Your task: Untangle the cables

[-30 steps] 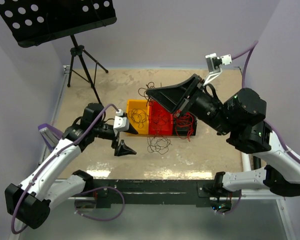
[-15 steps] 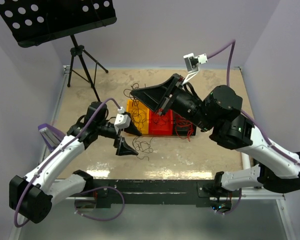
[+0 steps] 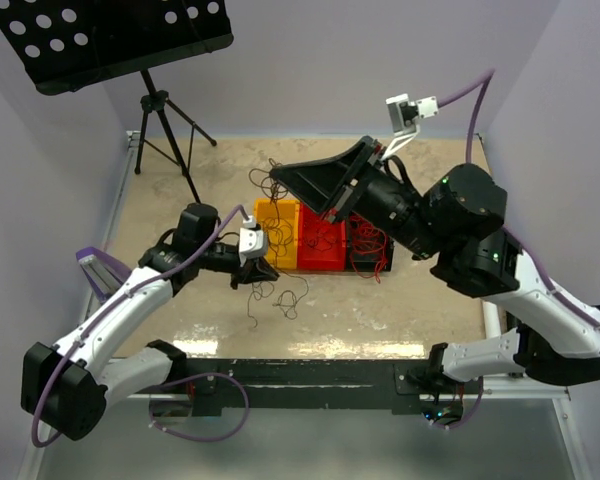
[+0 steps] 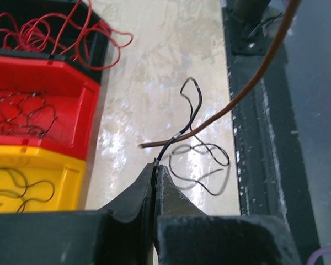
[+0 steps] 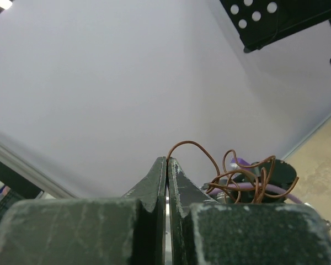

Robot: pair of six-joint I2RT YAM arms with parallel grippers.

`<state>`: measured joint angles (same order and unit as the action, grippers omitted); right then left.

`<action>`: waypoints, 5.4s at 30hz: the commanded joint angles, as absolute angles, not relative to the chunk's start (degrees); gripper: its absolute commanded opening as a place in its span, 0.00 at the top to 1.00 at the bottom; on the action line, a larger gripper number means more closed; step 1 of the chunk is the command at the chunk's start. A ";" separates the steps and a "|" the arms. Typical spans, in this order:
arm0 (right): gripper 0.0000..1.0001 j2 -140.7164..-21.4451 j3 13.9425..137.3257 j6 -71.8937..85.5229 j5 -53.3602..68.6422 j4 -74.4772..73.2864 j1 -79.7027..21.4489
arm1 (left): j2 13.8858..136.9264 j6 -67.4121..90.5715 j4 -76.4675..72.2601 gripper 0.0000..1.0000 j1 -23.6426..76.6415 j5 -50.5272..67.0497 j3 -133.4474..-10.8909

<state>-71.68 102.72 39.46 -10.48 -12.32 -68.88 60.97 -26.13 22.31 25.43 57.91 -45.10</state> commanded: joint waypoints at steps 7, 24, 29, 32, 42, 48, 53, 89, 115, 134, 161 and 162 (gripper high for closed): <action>1.00 -66.18 113.98 33.67 -19.24 -18.71 -68.55 | 57.92 -44.46 32.07 1.00 25.14 37.46 -44.38; 1.00 -74.43 107.50 34.28 -18.29 -18.11 -67.42 | 53.88 -55.90 60.71 1.00 25.05 46.49 -63.70; 1.00 -79.71 101.97 32.61 -15.91 -13.72 -63.38 | 50.72 -55.99 64.42 1.00 25.14 48.78 -67.94; 1.00 -81.64 97.66 33.22 -12.23 -9.51 -59.34 | 48.96 -56.42 65.65 1.00 25.14 48.60 -68.12; 1.00 -90.26 88.96 34.01 -2.73 -1.59 -51.86 | 46.85 -57.57 69.17 1.00 25.14 49.22 -69.26; 1.00 -92.99 84.38 34.54 -0.18 1.67 -49.13 | 46.06 -56.34 67.42 1.00 25.05 48.78 -69.79; 1.00 -95.01 82.89 34.01 1.04 2.37 -47.82 | 45.09 -54.50 64.78 1.00 25.14 47.99 -69.35; 0.41 -92.39 79.55 34.72 -6.68 -9.93 -43.34 | 52.20 -28.13 37.54 1.00 25.14 40.78 -70.05; 0.30 -62.05 71.90 40.96 -29.18 -21.45 -38.06 | 100.10 -15.92 7.58 1.00 30.85 42.72 -81.66; 0.30 -61.79 68.03 40.43 -27.34 -18.81 -36.56 | 106.08 -0.71 -11.69 0.98 31.81 23.99 -74.10; 0.01 -68.81 72.24 33.84 -17.85 -15.38 -31.56 | 82.90 -9.40 28.21 0.00 28.05 22.58 -82.55; 0.01 -69.34 72.68 33.32 -17.23 -15.03 -31.29 | 81.23 -10.97 29.61 0.00 25.95 23.20 -81.66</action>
<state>-68.86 68.62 37.08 -20.25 -18.39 -32.40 88.60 -4.80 20.32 31.27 22.13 -84.27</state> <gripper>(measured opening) 0.977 0.997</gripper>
